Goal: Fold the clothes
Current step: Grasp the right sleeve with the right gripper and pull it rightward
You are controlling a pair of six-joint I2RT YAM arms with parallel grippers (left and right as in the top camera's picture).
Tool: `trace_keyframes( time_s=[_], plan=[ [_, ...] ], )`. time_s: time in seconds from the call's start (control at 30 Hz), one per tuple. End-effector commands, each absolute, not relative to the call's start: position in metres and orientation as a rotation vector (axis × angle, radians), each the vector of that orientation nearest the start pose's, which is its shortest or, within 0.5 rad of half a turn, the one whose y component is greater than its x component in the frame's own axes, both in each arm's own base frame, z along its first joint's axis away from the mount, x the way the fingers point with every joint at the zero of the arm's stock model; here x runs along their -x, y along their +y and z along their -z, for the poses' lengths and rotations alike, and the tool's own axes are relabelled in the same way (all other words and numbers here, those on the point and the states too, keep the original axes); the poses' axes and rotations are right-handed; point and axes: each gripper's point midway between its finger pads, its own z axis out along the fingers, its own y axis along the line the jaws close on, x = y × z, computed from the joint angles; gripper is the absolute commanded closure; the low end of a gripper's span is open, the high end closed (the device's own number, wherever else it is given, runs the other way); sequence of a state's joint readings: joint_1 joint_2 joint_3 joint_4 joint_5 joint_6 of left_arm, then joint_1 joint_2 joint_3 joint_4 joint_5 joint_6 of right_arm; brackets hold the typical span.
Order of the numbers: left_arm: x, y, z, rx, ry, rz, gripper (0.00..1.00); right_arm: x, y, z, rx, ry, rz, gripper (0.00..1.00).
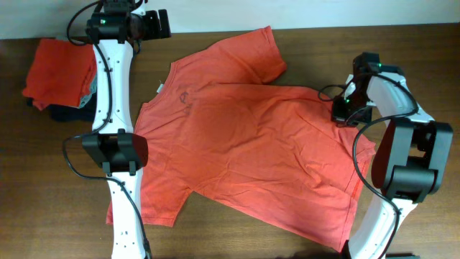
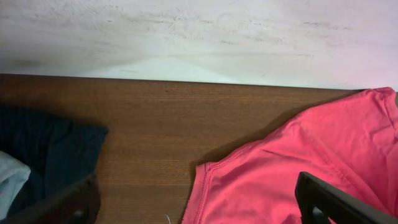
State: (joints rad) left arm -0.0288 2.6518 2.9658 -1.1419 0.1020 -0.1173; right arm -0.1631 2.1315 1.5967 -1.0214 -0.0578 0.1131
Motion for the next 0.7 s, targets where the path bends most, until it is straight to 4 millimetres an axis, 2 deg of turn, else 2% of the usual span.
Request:
trace_keyframes(
  time_s=[0.0, 0.1, 0.4, 0.67],
  plan=[
    [-0.631, -0.038, -0.202, 0.053, 2.381, 0.205, 0.0, -0.398, -0.066, -0.009, -0.501, 3.085, -0.009, 0.96],
    [-0.631, -0.038, -0.202, 0.053, 2.381, 0.205, 0.01, -0.396, -0.073, -0.008, -0.53, 3.081, 0.056, 0.96],
    [-0.631, -0.038, -0.202, 0.053, 2.381, 0.205, 0.0, -0.387, -0.081, -0.004, -0.638, 3.085, 0.061, 0.96],
    [-0.631, -0.038, -0.202, 0.053, 2.381, 0.205, 0.01, -0.376, -0.097, 0.022, -0.75, 3.081, 0.06, 0.96]
  ],
)
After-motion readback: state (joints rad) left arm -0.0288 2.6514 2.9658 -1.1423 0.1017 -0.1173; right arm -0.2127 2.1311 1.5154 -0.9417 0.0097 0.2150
